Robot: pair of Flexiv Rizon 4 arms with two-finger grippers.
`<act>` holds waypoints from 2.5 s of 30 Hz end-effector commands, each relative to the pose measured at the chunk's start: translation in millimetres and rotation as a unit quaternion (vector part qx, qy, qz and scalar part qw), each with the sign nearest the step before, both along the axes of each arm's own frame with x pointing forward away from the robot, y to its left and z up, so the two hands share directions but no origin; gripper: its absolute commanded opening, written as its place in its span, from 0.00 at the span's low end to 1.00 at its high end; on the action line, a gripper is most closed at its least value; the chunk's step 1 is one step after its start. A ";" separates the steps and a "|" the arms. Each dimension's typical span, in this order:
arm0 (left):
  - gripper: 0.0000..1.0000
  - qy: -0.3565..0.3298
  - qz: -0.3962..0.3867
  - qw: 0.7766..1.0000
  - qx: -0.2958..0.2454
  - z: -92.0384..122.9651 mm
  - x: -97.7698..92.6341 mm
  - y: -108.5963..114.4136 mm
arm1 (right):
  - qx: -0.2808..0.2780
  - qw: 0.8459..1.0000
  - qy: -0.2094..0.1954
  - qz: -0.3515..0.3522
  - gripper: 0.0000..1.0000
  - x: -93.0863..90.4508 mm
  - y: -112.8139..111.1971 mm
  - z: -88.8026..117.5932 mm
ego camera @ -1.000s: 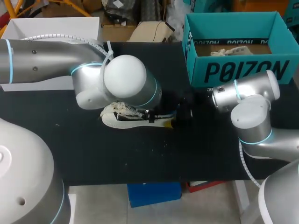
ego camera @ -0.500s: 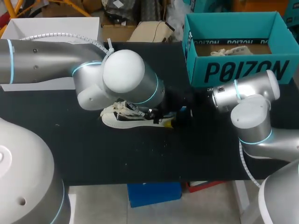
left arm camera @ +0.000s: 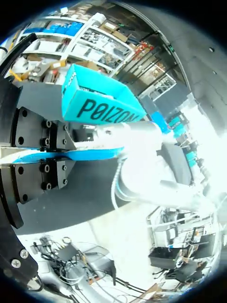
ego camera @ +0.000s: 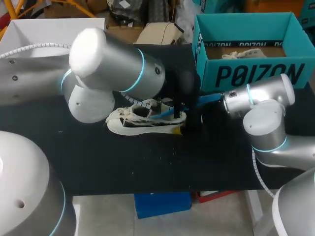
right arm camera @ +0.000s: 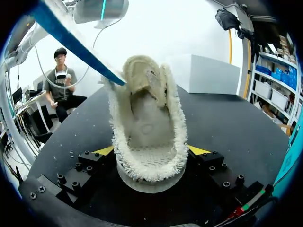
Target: Take the shoe out of the shoebox, open the shoe tongue, remove and reinsert the insole, then place the shoe into the shoebox
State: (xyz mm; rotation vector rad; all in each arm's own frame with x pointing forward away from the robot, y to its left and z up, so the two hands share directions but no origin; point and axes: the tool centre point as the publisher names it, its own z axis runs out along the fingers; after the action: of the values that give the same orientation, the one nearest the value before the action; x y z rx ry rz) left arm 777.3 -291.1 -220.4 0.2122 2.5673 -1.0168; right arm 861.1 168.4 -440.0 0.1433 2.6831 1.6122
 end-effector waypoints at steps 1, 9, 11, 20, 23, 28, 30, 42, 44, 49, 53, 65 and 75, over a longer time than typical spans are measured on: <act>0.00 0.040 -0.016 0.995 -0.090 40.4 -8.6 3.6 | 0.000 1.000 0.000 0.000 0.00 0.9 -1.1 -2.4; 0.00 0.087 -0.097 0.971 -0.202 97.1 -15.7 -13.8 | 0.000 1.000 0.000 0.000 0.00 0.9 -1.1 -2.4; 0.00 0.087 -0.097 0.971 -0.202 97.1 -15.7 -13.8 | 0.000 1.000 0.000 0.000 0.00 0.9 -1.1 -2.4; 0.00 0.087 -0.097 0.971 -0.202 97.1 -15.7 -13.8 | 0.000 1.000 0.000 0.000 0.00 0.9 -1.1 -2.4; 0.00 0.087 -0.097 0.971 -0.202 97.1 -15.7 -13.8 | 0.000 1.000 0.000 0.000 0.00 0.9 -1.1 -2.4; 0.00 0.160 -0.061 0.951 -0.256 111.4 -26.9 9.8 | 0.000 1.000 0.000 0.000 0.00 0.9 -1.1 -2.4; 0.00 0.185 -0.049 0.943 -0.271 119.5 -31.7 19.0 | 0.000 1.000 0.000 0.000 0.00 0.9 -1.1 -2.4; 0.00 0.258 -0.029 0.900 -0.350 172.9 -59.6 48.3 | 0.000 1.000 0.000 0.000 0.00 0.9 -1.1 -2.4; 0.00 0.274 -0.034 0.889 -0.366 179.2 -63.1 51.0 | 0.000 1.000 0.000 0.000 0.00 0.9 -1.1 -2.4; 0.00 0.303 -0.043 0.873 -0.379 190.4 -70.6 57.7 | 0.000 1.000 0.000 0.000 0.00 0.9 -1.1 -2.4; 0.00 0.308 -0.050 0.869 -0.383 202.3 -75.4 60.9 | 0.000 1.000 0.000 0.000 0.00 0.9 -1.1 -2.4; 0.00 0.316 -0.091 0.857 -0.397 247.4 -87.2 52.6 | 0.000 1.000 0.000 0.000 0.00 0.9 -1.1 -2.4; 0.00 0.298 -0.126 0.850 -0.415 274.0 -91.1 36.9 | 0.000 1.000 0.000 0.000 0.00 0.9 -1.1 -2.4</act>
State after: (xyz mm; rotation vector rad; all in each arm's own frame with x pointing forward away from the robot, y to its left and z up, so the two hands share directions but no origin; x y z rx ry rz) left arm 681.5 -242.3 47.7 -0.0337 2.3063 -2.4944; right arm 861.1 168.4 -440.1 0.1433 2.6831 1.6123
